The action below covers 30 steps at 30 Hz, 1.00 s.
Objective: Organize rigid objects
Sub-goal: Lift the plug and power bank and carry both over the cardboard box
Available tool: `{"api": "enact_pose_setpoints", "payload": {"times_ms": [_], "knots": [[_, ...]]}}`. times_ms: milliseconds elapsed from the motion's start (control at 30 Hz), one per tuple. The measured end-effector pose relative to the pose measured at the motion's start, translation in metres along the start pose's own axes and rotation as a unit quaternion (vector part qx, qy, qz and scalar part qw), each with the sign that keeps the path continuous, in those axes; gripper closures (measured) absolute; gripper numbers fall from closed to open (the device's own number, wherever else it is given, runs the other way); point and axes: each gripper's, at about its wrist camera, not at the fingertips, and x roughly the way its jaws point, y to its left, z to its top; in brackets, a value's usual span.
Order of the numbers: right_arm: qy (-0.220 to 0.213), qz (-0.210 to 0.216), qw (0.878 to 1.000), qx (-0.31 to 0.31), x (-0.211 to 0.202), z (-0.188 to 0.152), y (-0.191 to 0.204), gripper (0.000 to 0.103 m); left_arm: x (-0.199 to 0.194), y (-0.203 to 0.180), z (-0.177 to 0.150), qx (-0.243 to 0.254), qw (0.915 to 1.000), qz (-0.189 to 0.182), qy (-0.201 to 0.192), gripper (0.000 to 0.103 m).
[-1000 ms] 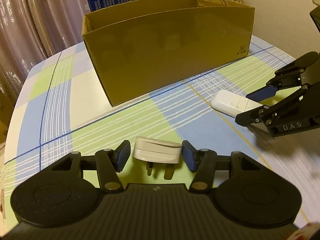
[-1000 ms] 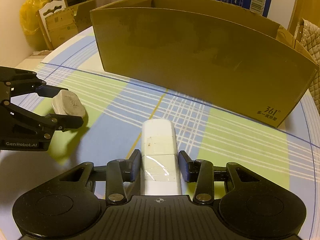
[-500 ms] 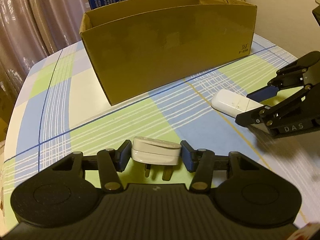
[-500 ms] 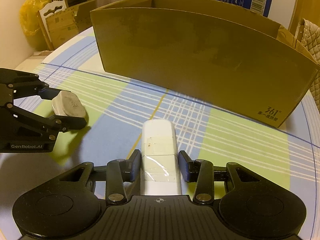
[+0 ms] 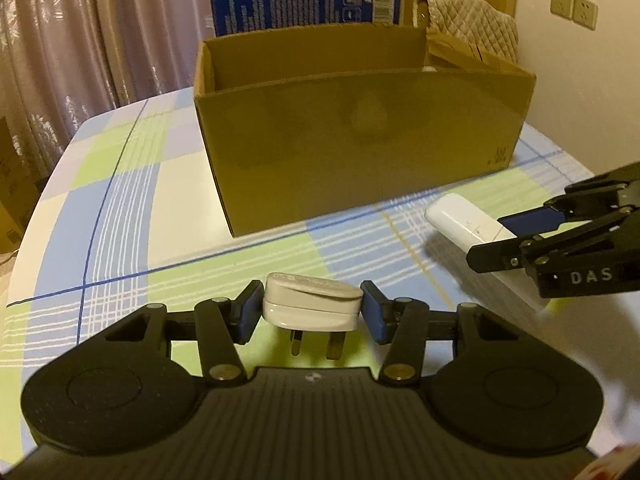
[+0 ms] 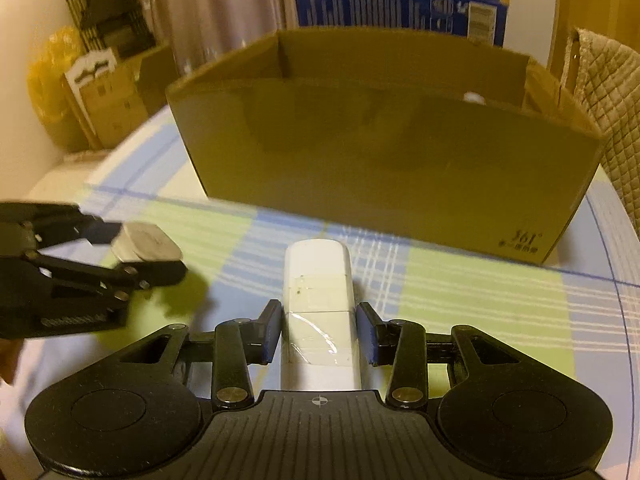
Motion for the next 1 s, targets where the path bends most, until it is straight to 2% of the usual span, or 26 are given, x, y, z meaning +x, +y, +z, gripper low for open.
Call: {"api": "enact_pose_setpoints", "payload": {"times_ms": [300, 700, 1000], "knots": [[-0.062, -0.004, 0.998, 0.005, -0.034, 0.016, 0.010, 0.066, -0.020, -0.002, 0.019, -0.025, 0.9992, 0.003, -0.032, 0.056], [-0.126, -0.039, 0.991, -0.007, -0.059, 0.036, 0.021, 0.066, -0.040, -0.010, 0.051, -0.049, 0.9960, -0.007, -0.075, 0.056], [-0.181, -0.072, 0.981, -0.012, -0.075, 0.052, 0.013, 0.066, -0.043, -0.014, 0.076, -0.057, 0.9932, -0.003, -0.101, 0.056]]}}
